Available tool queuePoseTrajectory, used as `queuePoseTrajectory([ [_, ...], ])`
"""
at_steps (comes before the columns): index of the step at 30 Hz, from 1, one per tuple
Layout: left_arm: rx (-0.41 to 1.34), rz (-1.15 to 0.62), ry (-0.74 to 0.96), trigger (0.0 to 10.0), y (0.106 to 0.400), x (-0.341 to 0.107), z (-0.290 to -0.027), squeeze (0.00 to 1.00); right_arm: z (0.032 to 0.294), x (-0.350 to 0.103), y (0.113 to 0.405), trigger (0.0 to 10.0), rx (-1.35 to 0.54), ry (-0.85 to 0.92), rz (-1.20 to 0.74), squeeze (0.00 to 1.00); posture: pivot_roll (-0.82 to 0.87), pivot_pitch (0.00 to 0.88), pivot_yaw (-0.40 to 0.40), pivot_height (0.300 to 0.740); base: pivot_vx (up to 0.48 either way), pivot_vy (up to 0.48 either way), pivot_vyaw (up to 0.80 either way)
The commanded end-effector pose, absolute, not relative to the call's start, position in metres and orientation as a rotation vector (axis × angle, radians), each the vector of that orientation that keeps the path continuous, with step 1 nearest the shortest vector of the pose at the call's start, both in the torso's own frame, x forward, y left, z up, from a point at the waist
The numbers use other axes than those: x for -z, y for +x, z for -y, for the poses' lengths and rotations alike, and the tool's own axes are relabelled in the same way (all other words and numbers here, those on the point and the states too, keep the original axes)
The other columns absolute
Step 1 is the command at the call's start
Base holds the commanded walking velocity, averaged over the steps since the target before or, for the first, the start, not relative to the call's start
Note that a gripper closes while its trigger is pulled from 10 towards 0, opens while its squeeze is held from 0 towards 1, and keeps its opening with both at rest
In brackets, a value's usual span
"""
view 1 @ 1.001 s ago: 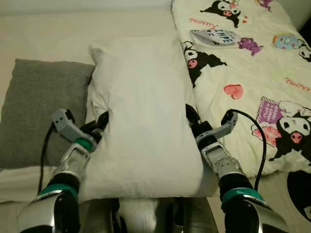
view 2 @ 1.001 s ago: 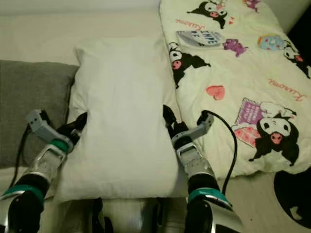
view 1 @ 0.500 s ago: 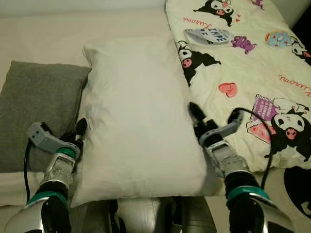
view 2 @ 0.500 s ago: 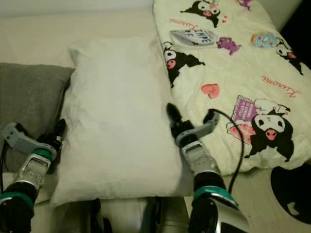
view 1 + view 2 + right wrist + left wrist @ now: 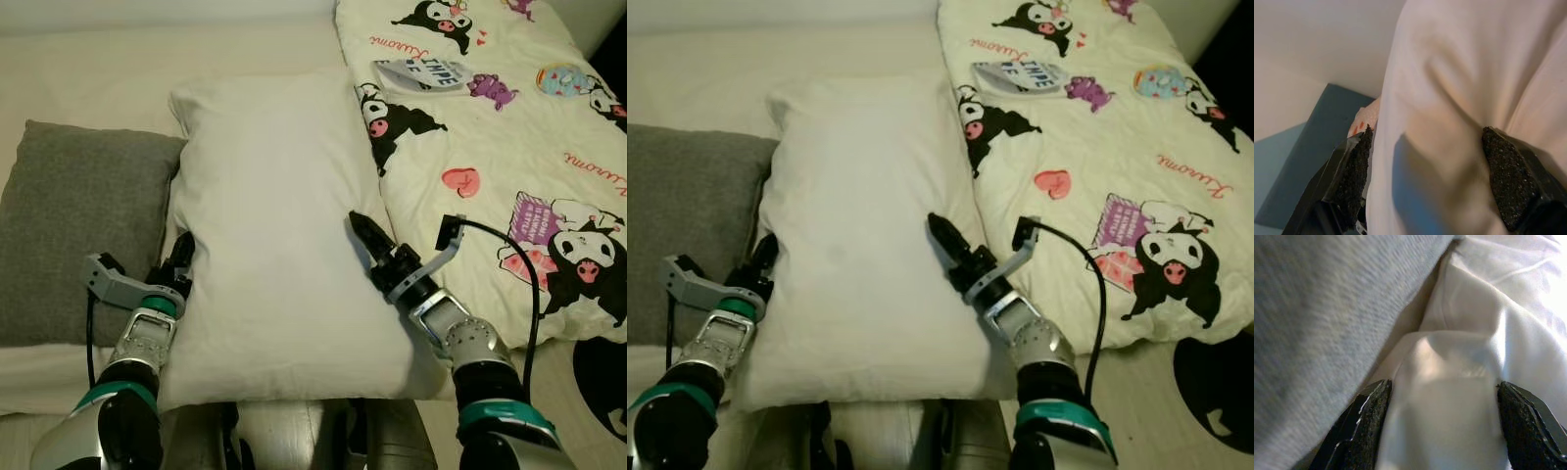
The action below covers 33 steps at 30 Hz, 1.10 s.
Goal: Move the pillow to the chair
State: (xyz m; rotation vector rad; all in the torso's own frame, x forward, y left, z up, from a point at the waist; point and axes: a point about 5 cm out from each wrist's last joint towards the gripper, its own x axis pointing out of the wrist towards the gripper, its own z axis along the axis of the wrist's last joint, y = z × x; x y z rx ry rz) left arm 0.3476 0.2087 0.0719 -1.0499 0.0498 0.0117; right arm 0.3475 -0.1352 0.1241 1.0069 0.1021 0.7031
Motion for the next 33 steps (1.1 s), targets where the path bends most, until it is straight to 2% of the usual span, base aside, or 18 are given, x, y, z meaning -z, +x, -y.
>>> queuePoseTrajectory([
  [1, 0.031, -0.105, -1.082, 10.0, 0.344, -0.063, -0.196, 1.0, 0.125, -0.109, 0.338, 10.0, -0.727, 1.026, -0.185, 1.0, -0.1, 0.219, 0.043, 0.592, 0.0, 0.0, 0.0],
  [7, 0.151, -0.097, -1.164, 10.0, 0.346, -0.068, -0.184, 1.0, 0.105, -0.105, 0.327, 10.0, -0.802, 1.029, -0.236, 1.0, -0.08, 0.207, 0.043, 0.592, 0.0, 0.0, 0.0],
  [13, 0.252, -0.157, -1.141, 10.0, 0.342, -0.064, -0.175, 1.0, 0.092, -0.11, 0.315, 10.0, -0.91, 1.023, -0.26, 1.0, -0.08, 0.202, 0.041, 0.592, 0.0, 0.0, 0.0],
  [14, 0.239, -0.186, -1.099, 10.0, 0.34, -0.06, -0.176, 0.0, 0.088, -0.11, 0.312, 10.0, -0.942, 0.99, -0.274, 1.0, -0.08, 0.202, 0.041, 0.592, 0.0, 0.0, 0.0],
  [16, 0.224, -0.2, -1.075, 10.0, 0.339, -0.057, -0.177, 0.0, 0.086, -0.11, 0.31, 10.0, -0.959, 0.97, -0.282, 1.0, -0.08, 0.202, 0.041, 0.592, 0.0, 0.0, 0.0],
  [17, 0.21, -0.223, -1.04, 10.0, 0.337, -0.054, -0.178, 0.0, 0.082, -0.11, 0.307, 10.0, -0.985, 0.927, -0.297, 0.88, -0.08, 0.197, 0.042, 0.592, 0.0, 0.0, 0.0],
  [19, 0.202, -0.237, -1.017, 10.0, 0.336, -0.053, -0.178, 0.0, 0.08, -0.11, 0.305, 10.0, -1.002, 0.898, -0.307, 0.88, -0.08, 0.197, 0.042, 0.592, 0.0, 0.0, 0.0],
  [20, 0.198, -0.251, -1.0, 10.0, 0.336, -0.051, -0.178, 0.0, 0.078, -0.109, 0.303, 10.0, -1.012, 0.862, -0.32, 0.0, -0.08, 0.194, 0.042, 0.592, 0.0, 0.0, 0.0],
  [23, 0.163, -0.293, -0.931, 10.0, 0.334, -0.047, -0.179, 0.0, 0.073, -0.104, 0.297, 10.0, -1.035, 0.753, -0.363, 0.0, -0.08, 0.194, 0.042, 0.592, 0.0, 0.0, 0.0],
  [29, 0.124, -0.311, -0.889, 10.0, 0.332, -0.043, -0.182, 0.0, 0.069, -0.101, 0.293, 10.0, -1.062, 0.694, -0.377, 0.0, -0.08, 0.182, 0.044, 0.592, 0.0, 0.0, 0.0],
  [30, 0.098, -0.316, -0.862, 7.5, 0.332, -0.042, -0.184, 0.0, 0.068, -0.101, 0.293, 7.8, -1.064, 0.669, -0.375, 0.0, -0.08, 0.181, 0.044, 0.592, 0.0, 0.0, 0.0],
  [31, 0.078, -0.315, -0.851, 3.2, 0.332, -0.042, -0.186, 0.0, 0.067, -0.1, 0.293, 0.4, -1.062, 0.642, -0.375, 0.0, -0.08, 0.181, 0.044, 0.592, 0.0, 0.0, 0.0],
  [33, 0.057, -0.31, -0.841, 3.2, 0.332, -0.042, -0.188, 0.0, 0.067, -0.098, 0.295, 0.4, -1.045, 0.606, -0.374, 0.0, -0.07, 0.176, 0.042, 0.592, 0.0, 0.0, 0.0],
])
